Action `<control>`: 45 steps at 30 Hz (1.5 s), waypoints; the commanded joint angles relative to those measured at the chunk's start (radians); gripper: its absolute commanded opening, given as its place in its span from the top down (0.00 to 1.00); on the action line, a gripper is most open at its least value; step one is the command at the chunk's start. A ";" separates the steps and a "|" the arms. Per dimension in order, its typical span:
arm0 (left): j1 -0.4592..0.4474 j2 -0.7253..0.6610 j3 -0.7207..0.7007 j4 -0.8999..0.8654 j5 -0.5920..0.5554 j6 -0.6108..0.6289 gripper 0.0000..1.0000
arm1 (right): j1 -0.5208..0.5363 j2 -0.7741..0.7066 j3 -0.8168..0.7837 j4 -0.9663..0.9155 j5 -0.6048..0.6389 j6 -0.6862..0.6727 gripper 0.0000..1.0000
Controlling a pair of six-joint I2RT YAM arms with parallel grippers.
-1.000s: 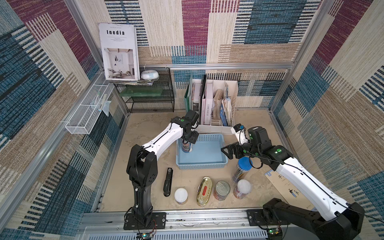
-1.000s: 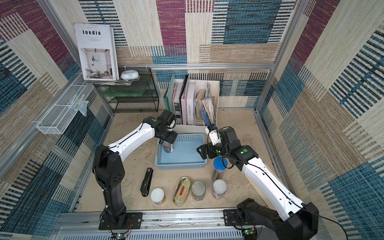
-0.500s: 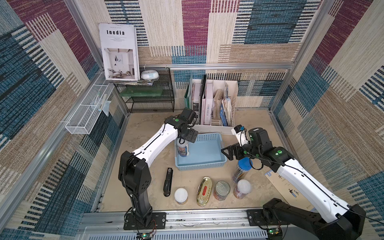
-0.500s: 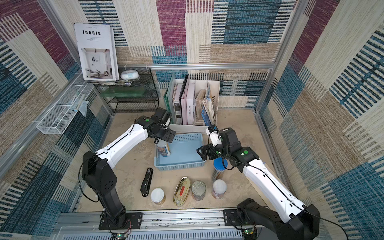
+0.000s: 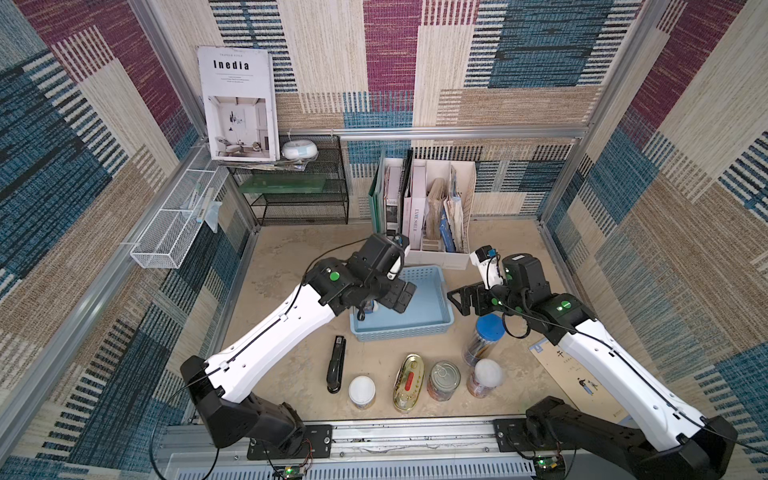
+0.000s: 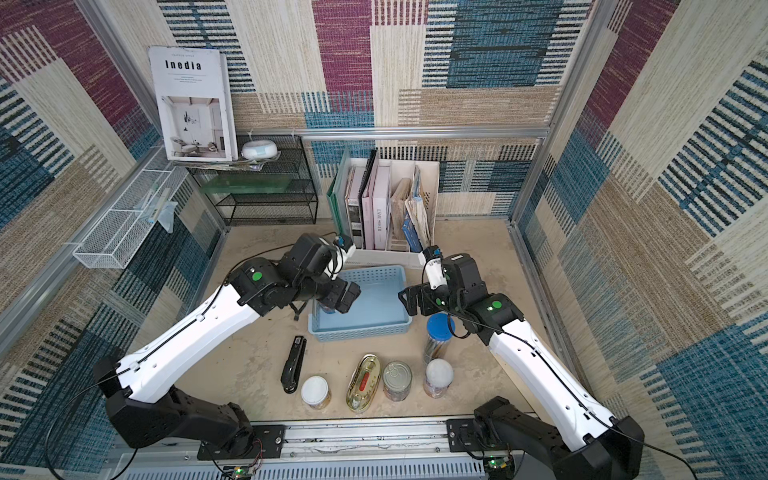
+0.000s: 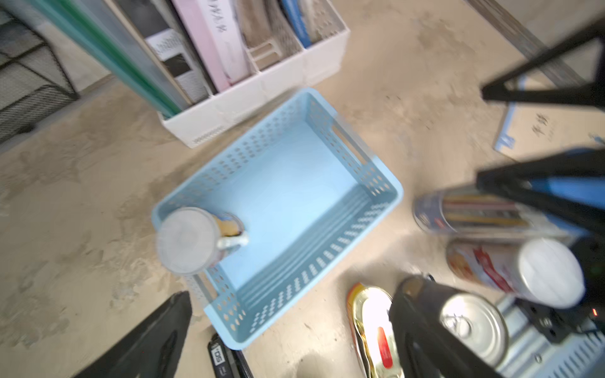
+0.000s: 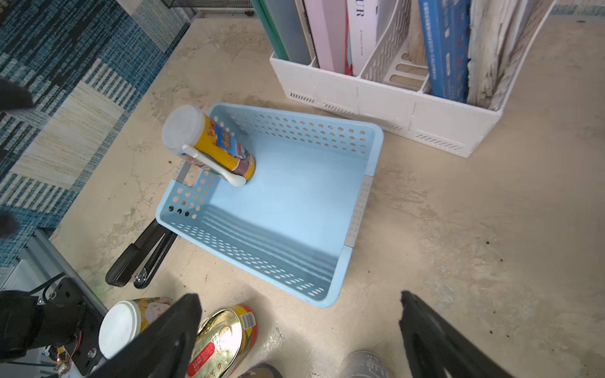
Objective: Put the canned food in the basket
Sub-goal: Pick up the canned food from the center of the board.
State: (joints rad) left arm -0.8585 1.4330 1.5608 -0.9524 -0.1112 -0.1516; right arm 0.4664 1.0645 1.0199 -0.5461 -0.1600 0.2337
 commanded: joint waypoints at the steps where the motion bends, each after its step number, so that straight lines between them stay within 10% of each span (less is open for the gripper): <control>1: -0.132 -0.044 -0.109 -0.051 0.109 -0.053 0.01 | -0.032 0.009 0.023 -0.037 0.038 0.013 0.01; 11: -0.451 -0.019 -0.258 0.060 0.033 -0.172 0.01 | -0.114 0.025 0.056 -0.039 -0.010 -0.001 0.01; 45: -0.469 0.336 -0.086 0.096 0.021 -0.184 0.00 | -0.115 -0.035 -0.004 -0.018 -0.041 -0.034 0.01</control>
State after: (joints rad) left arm -1.3243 1.7840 1.4666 -0.8539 -0.1379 -0.3264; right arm 0.3508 1.0336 1.0168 -0.5781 -0.1928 0.2096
